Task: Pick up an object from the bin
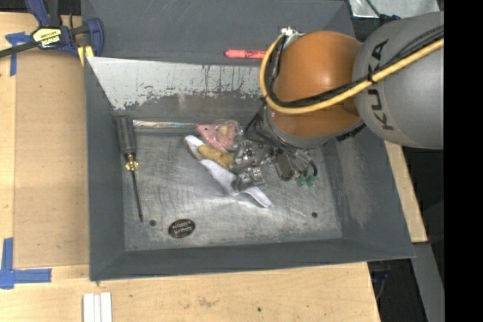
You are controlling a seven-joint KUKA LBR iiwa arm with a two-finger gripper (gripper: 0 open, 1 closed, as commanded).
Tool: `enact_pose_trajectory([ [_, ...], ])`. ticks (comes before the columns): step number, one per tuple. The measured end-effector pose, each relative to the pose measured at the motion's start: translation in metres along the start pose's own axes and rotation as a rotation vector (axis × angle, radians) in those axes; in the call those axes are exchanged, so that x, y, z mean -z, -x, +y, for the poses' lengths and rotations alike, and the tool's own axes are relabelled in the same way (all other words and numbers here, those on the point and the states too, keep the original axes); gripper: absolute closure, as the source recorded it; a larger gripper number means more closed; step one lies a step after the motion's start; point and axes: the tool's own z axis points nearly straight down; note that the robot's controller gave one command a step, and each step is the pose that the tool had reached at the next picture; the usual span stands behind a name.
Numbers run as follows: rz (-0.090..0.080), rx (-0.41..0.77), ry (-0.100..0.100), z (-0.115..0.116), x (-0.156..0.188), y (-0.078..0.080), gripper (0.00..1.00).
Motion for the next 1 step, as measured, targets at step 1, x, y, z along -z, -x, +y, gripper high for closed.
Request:
enact_pose_trajectory([
  [1,0.002,0.02,0.0,0.0067,0.0279,-0.0052,1.0],
])
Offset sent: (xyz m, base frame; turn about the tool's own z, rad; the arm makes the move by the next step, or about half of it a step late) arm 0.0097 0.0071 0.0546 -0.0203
